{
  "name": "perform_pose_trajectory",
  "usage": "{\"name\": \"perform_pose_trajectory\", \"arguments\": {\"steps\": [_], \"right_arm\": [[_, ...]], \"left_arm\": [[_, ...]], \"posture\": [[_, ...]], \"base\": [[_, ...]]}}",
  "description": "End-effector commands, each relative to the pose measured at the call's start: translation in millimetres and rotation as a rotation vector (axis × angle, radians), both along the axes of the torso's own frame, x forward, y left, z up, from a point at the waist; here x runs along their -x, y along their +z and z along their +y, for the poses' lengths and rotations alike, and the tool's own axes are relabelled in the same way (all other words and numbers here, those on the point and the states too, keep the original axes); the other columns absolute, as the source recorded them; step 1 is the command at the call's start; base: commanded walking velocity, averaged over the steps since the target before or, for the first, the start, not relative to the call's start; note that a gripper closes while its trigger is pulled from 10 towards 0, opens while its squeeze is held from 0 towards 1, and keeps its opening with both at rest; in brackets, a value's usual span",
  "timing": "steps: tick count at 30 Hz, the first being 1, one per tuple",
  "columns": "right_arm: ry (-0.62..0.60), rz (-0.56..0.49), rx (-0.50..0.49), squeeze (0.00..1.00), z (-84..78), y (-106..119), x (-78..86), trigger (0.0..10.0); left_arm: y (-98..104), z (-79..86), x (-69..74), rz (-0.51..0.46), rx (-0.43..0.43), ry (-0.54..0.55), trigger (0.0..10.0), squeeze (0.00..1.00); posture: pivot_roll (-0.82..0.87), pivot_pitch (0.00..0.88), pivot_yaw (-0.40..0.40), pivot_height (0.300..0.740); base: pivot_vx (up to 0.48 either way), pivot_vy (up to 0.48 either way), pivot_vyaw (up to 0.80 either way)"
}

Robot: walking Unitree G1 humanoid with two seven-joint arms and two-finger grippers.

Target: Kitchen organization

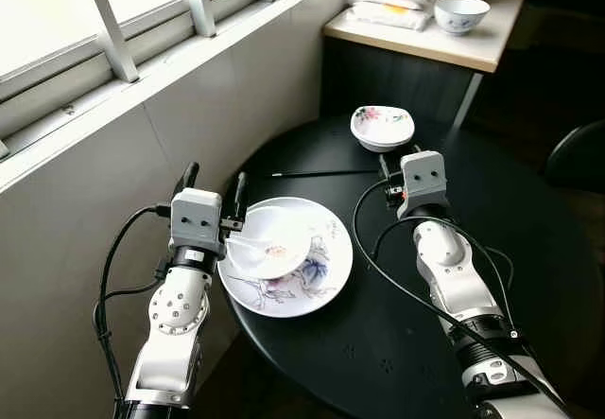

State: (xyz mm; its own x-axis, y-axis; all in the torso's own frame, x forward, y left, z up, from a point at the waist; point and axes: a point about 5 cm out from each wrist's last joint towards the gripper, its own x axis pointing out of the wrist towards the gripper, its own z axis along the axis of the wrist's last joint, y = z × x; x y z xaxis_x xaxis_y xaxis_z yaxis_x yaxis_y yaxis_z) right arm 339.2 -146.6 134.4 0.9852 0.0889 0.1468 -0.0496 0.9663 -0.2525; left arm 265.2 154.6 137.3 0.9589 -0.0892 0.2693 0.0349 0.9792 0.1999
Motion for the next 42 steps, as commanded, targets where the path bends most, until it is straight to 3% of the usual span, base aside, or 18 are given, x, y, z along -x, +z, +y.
{"name": "perform_pose_trajectory", "arguments": {"steps": [1, 9, 29, 33, 35, 42], "right_arm": [[0.003, -0.023, 0.007, 0.0, 0.7, 5, -0.9, 10.0], [0.006, -0.021, 0.007, 0.0, 1.4, 4, -0.4, 10.0], [0.003, -0.014, 0.004, 0.0, 0.3, 2, -0.4, 10.0], [-0.009, 0.024, -0.032, 0.0, -10.5, 3, -5.6, 10.0], [0.022, 0.062, -0.005, 0.0, -23.6, 5, -12.2, 10.0], [0.146, 0.202, 0.046, 0.0, -45.3, 1, -21.6, 10.0]], "left_arm": [[2, 0.8, 0.4, -0.012, 0.002, -0.003, 10.0, 0.0], [2, 0.4, 1.3, -0.012, 0.002, -0.005, 10.0, 0.0], [3, -0.5, 0.8, -0.019, 0.011, -0.012, 10.0, 0.0], [3, -0.5, 0.6, -0.018, 0.008, -0.013, 10.0, 0.0], [3, -0.7, 0.2, -0.016, 0.005, -0.015, 10.0, 0.0], [2, -1.3, 0.6, -0.011, 0.004, -0.018, 10.0, 0.0]], "posture": [[-0.04, 0.0, 0.013, 0.74], [-0.04, 0.0, 0.013, 0.74], [-0.03, 0.0, 0.014, 0.74], [-0.04, 0.0, 0.016, 0.74], [-0.03, 0.0, 0.018, 0.74], [-0.04, 0.0, 0.017, 0.74]], "base": [[0.277, 0.0, 0.0], [0.275, 0.0, 0.0], [0.0, 0.0, 0.0], [0.0, 0.0, 0.0], [0.0, 0.0, 0.0], [0.0, 0.0, 0.0]]}}
